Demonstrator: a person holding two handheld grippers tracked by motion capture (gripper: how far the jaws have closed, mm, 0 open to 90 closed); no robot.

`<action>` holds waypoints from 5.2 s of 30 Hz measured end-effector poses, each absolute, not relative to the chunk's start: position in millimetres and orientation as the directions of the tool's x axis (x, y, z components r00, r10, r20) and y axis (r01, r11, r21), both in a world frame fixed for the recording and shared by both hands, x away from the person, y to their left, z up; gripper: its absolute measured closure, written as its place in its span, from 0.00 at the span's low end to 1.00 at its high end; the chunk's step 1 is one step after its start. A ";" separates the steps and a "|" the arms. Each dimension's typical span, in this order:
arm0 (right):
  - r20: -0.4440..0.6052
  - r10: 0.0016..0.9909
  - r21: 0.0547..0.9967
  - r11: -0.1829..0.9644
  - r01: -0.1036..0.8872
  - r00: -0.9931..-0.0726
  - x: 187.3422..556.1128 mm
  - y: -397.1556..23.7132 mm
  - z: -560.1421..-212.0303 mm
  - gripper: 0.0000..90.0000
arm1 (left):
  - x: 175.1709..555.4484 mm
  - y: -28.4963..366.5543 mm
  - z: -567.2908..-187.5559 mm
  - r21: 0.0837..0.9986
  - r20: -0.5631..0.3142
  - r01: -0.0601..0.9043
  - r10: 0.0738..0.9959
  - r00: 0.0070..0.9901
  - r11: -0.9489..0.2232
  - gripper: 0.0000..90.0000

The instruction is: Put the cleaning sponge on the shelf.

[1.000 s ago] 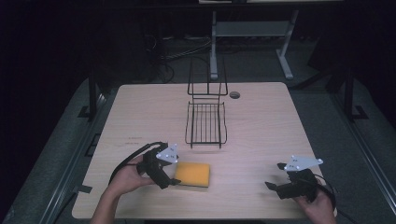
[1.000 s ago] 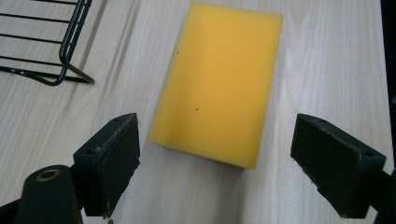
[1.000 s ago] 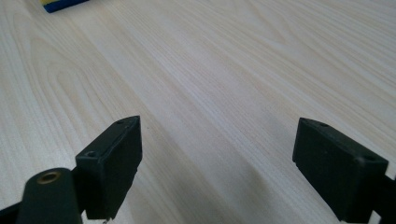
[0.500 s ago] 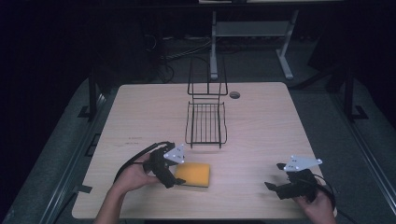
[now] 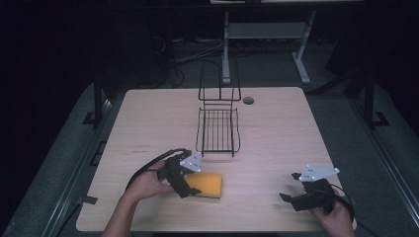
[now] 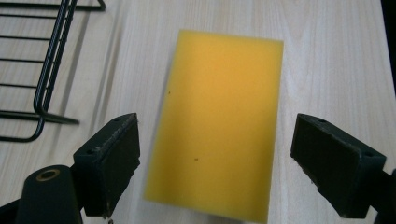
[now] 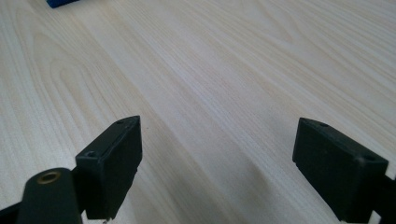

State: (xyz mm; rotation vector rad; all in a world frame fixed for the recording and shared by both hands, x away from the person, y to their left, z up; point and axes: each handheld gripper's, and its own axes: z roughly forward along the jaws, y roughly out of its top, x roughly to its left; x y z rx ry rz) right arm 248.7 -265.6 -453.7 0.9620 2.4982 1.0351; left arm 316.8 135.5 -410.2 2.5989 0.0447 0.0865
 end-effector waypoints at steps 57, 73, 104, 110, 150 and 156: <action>0.016 0.654 0.709 0.526 0.470 -0.756 248.6 -263.7 -452.4 0.17 | 325.8 113.7 -440.8 0.440 -0.001 -0.018 -0.020 1.000 -0.898 0.17; 0.015 0.654 0.710 0.526 0.469 -0.756 248.2 -264.1 -451.7 0.17 | 325.8 114.0 -445.8 0.433 0.002 -0.017 -0.018 1.000 -0.901 0.17; 0.022 0.650 0.706 0.528 0.472 -0.760 249.1 -263.2 -452.5 0.17 | 328.9 120.0 -431.2 0.454 0.020 -0.017 -0.009 1.000 -0.891 0.24; 0.026 0.644 0.700 0.534 0.474 -0.764 249.8 -262.8 -453.4 0.17 | 332.1 120.1 -423.0 0.470 0.019 -0.008 0.001 1.000 -0.883 0.24; 0.047 0.654 0.701 0.517 0.491 -0.755 251.2 -266.9 -453.6 0.16 | 359.8 115.4 -391.4 0.477 0.024 -0.006 0.007 1.000 -0.879 0.24; 0.047 0.653 0.702 0.517 0.490 -0.756 250.6 -268.0 -454.0 0.16 | 365.3 113.7 -389.4 0.484 0.021 -0.005 0.006 1.000 -0.875 0.24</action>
